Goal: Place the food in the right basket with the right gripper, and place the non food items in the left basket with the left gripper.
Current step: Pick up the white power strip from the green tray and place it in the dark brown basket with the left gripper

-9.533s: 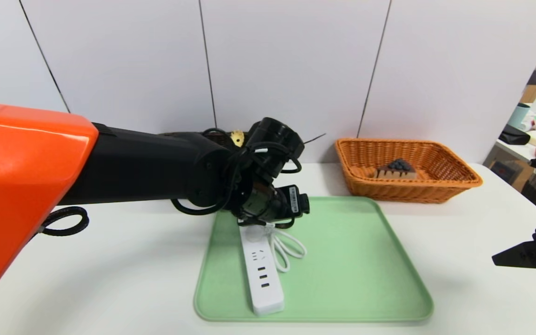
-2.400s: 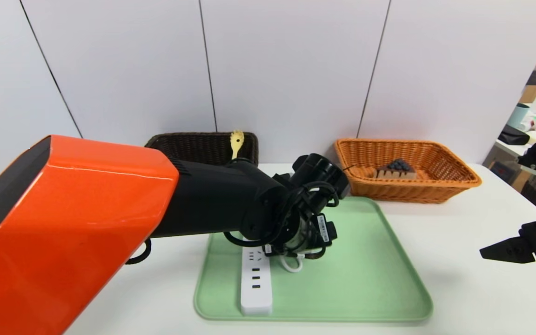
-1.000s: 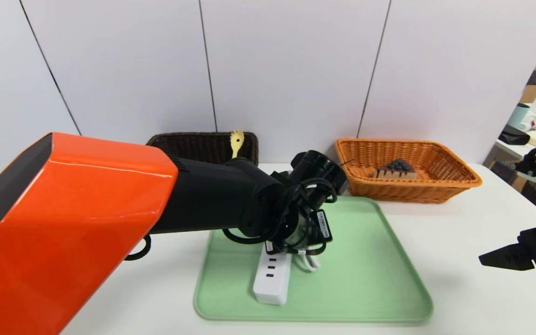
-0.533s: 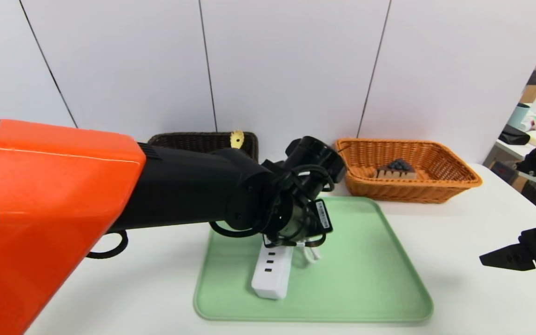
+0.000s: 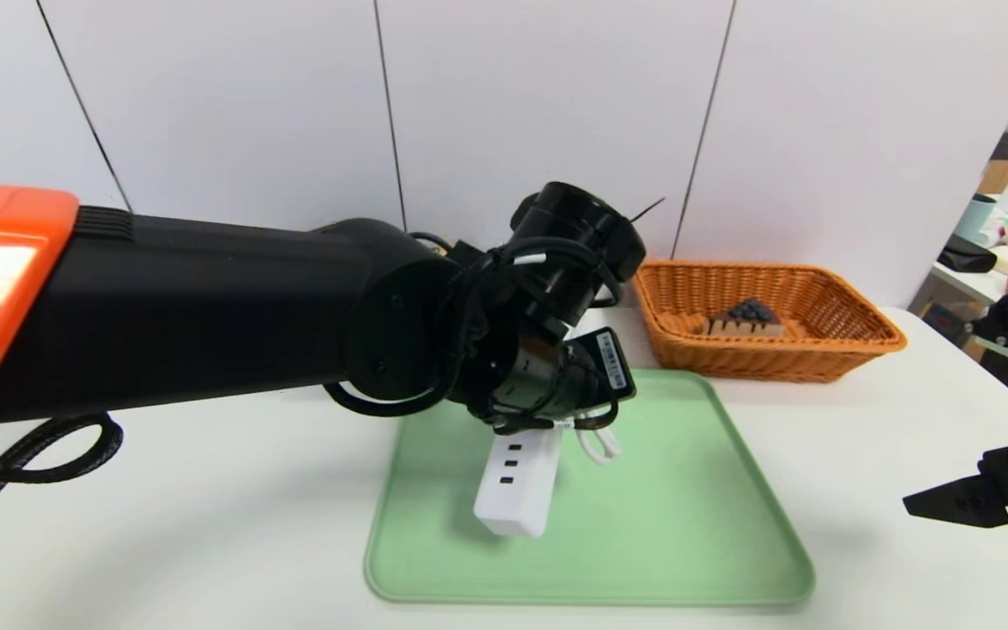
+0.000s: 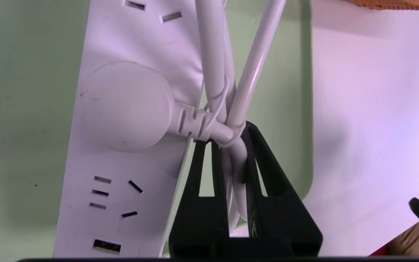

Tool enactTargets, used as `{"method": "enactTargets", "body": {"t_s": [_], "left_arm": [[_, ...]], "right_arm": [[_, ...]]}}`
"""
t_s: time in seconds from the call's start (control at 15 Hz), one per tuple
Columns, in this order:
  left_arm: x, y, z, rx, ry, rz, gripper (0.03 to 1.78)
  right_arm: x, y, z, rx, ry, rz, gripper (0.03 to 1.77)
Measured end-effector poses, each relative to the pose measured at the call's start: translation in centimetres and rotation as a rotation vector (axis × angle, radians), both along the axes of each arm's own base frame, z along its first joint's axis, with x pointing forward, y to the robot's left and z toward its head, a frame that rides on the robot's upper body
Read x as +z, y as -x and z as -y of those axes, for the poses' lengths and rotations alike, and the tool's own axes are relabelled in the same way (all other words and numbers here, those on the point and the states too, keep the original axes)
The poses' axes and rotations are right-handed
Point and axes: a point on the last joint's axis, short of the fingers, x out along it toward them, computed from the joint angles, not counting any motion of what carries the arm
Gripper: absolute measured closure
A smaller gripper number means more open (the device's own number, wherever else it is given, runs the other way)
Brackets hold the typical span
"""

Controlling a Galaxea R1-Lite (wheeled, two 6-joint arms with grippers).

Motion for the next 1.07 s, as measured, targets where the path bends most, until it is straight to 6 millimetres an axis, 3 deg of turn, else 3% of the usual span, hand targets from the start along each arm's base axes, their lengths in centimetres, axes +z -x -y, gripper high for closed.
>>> {"method": "enactTargets", "body": {"t_s": [0.33, 0.67, 0.87, 1.07], "left_arm": [[2.0, 1.6, 0.1, -0.035, 0.046, 0.034, 1.61], [5.8, 2.9, -0.5, -0.053, 0.144, 0.103, 1.61], [9.2, 3.2, -1.9, -0.035, 0.226, 0.168, 1.61], [11.4, 1.3, -4.9, 0.057, 0.263, 0.22, 1.61]], "right_arm": [[-0.5, 1.0, 0.1, 0.001, 0.002, -0.01, 0.1], [-0.5, 2.0, 0.3, -0.007, -0.008, 0.009, 0.1], [-0.5, 2.4, 0.4, -0.012, -0.011, 0.014, 0.1], [-0.4, 2.6, 0.5, -0.024, -0.017, 0.024, 0.1]]}}
